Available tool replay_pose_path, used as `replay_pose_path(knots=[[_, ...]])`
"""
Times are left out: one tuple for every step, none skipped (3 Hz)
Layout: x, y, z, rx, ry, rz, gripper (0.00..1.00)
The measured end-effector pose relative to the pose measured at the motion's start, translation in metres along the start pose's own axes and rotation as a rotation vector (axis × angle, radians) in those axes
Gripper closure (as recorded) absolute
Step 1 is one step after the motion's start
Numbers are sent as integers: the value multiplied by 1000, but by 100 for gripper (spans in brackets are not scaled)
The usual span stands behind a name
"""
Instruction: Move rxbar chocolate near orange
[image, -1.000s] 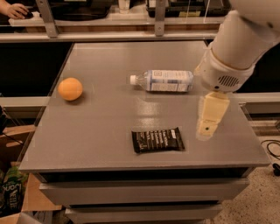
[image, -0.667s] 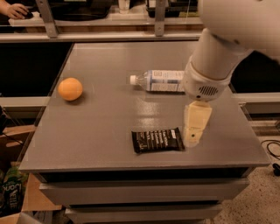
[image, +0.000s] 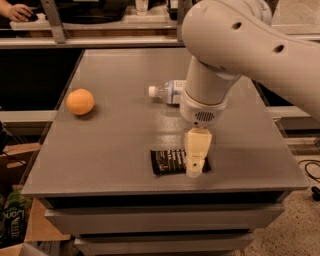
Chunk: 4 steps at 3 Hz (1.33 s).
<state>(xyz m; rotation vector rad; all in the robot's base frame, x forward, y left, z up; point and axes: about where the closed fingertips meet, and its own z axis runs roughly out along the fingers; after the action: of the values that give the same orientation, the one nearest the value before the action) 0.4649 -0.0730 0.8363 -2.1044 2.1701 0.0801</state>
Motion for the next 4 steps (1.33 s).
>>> replay_pose_path(knots=[[-17, 2, 10, -12, -11, -24, 17], [-27, 3, 20, -27, -41, -26, 42], [-28, 3, 14, -28, -42, -25, 64], [-29, 3, 9, -28, -42, -25, 88]])
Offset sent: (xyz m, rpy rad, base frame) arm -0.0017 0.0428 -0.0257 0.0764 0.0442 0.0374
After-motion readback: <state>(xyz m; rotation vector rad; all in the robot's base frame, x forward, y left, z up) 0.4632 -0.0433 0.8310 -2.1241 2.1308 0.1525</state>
